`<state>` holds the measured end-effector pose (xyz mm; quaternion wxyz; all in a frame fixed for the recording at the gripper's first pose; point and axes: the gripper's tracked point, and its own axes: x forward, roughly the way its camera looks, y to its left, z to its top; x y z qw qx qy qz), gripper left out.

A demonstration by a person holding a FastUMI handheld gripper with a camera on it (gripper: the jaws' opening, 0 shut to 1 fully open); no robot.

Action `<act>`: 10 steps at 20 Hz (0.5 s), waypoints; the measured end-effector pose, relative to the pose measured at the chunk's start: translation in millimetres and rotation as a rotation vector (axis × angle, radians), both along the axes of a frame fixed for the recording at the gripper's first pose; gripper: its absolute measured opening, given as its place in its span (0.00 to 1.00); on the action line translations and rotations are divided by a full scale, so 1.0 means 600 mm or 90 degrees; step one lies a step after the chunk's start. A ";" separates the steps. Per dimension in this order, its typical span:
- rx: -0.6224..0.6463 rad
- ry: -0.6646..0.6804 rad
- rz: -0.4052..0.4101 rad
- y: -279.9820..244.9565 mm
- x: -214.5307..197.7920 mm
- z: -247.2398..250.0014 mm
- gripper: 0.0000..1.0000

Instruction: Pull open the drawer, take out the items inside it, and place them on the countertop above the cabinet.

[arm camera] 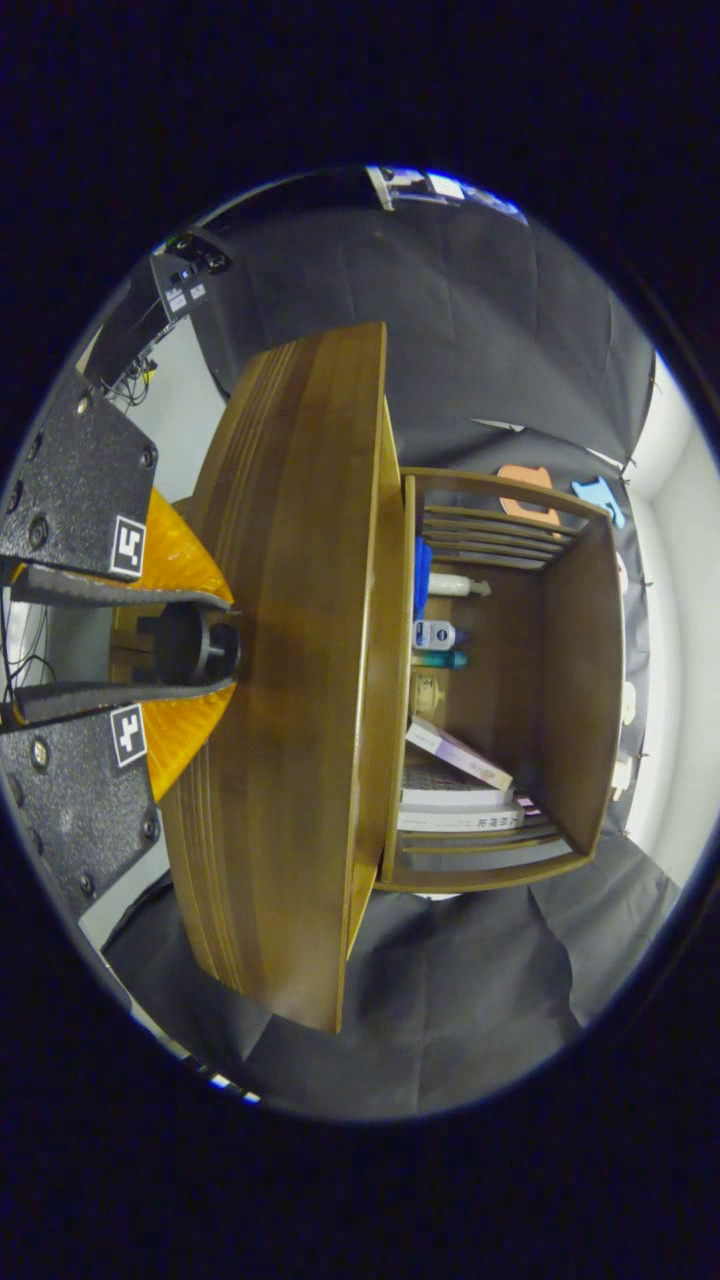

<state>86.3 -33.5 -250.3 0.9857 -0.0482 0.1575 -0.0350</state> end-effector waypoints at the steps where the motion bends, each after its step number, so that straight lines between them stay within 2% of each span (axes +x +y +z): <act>1: 0.003 0.003 0.000 0.002 -0.006 -0.004 0.33; 6: -0.008 0.029 0.011 0.007 -0.014 -0.006 0.32; 8: -0.005 0.065 0.000 0.001 -0.023 -0.006 0.43; 10: -0.009 0.064 0.010 0.010 -0.029 0.021 0.53</act>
